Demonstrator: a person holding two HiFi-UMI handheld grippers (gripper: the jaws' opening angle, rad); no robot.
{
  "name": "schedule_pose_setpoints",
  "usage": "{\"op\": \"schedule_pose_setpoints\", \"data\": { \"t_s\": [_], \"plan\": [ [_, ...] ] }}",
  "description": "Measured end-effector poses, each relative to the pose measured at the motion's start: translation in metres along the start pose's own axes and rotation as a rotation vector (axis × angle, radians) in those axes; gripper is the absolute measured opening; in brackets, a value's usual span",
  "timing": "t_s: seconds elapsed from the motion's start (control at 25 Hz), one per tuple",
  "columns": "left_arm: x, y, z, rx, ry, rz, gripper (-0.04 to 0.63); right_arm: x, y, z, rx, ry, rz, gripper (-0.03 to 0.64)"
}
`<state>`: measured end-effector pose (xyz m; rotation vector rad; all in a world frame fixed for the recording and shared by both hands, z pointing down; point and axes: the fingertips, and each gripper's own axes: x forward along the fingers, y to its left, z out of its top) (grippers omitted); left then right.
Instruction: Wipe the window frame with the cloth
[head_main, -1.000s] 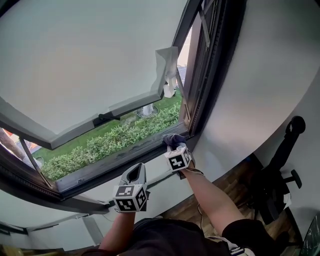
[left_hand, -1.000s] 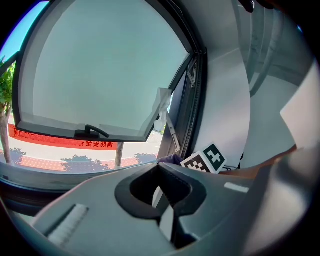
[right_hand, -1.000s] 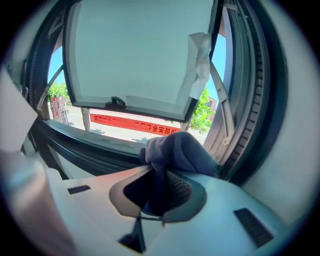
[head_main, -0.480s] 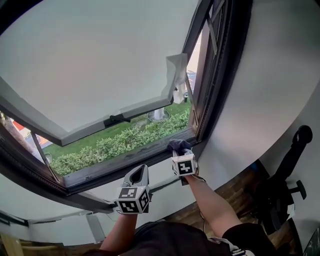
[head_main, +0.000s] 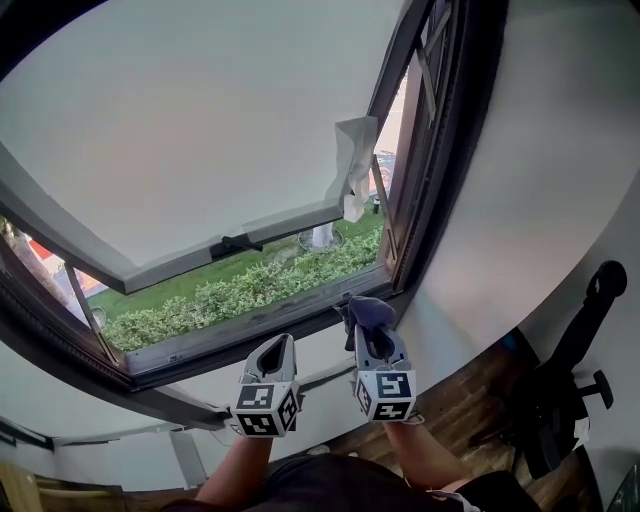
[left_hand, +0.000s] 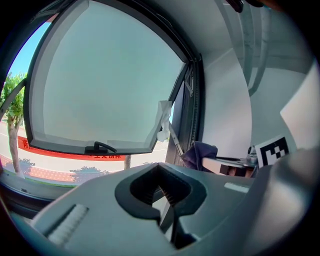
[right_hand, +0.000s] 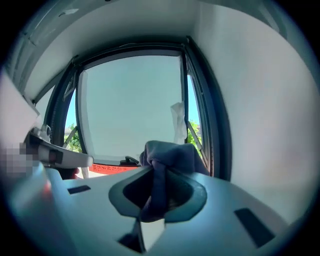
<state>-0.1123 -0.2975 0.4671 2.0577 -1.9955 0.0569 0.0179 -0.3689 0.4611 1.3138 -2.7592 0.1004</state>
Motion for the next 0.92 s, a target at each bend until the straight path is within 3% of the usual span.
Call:
{"op": "schedule_pose_setpoints", "data": {
  "t_s": [0.36,0.92],
  "plan": [
    [0.001,-0.018,0.0,0.015,-0.009,-0.035,0.008,-0.018,0.004,0.018,0.017,-0.098,0.027,0.049],
    [0.003,-0.013,0.008,0.019,-0.046,-0.013,0.008,-0.013,0.022,0.022,0.013,-0.121,0.113,0.049]
  ]
}}
